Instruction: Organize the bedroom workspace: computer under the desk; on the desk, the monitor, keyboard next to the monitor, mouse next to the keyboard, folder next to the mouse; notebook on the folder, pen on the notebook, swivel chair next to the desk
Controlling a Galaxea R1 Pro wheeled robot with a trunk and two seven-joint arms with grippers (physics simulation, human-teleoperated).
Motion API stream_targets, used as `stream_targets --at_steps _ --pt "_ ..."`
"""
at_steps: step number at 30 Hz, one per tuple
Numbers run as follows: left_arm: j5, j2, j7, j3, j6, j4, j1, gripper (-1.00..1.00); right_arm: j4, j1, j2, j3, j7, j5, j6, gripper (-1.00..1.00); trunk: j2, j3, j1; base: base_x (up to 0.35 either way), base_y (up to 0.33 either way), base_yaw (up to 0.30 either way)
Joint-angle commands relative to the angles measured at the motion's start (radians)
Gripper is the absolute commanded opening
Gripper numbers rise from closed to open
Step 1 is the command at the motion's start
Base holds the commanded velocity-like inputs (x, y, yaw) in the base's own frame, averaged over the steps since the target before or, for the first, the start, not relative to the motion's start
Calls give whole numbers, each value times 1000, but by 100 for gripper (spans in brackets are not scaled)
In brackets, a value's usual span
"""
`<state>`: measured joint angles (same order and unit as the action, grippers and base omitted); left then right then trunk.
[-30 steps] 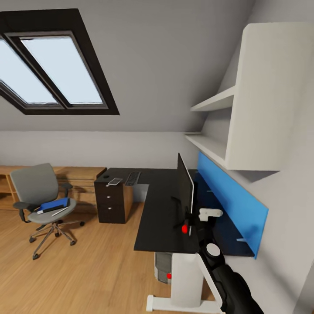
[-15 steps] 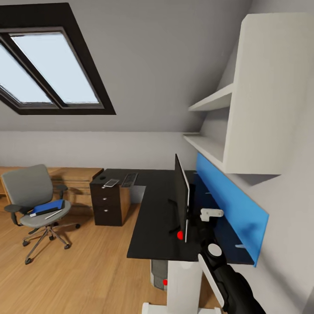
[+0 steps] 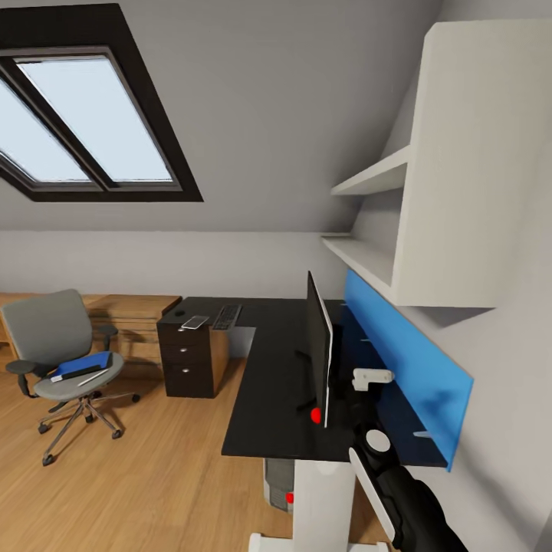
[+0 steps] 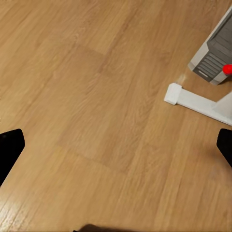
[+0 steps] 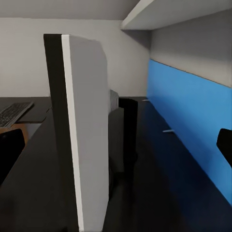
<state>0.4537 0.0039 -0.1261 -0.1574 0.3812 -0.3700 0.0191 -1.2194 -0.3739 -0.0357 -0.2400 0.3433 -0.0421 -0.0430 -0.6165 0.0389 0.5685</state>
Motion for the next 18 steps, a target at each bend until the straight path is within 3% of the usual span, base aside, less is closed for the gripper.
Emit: stream_targets --at_steps 1,11,18 --pt "3 1 -8 -8 4 0 0 100 0 0 0 -2 7 -4 -5 100 -1 0 0 1 61 0" --pt "3 1 -9 -8 4 0 0 100 4 0 0 -2 3 -5 -4 100 -1 0 0 0 187 0" --pt "3 1 -8 -8 4 0 0 100 4 0 0 -3 1 -5 -4 100 -1 0 0 0 79 0"
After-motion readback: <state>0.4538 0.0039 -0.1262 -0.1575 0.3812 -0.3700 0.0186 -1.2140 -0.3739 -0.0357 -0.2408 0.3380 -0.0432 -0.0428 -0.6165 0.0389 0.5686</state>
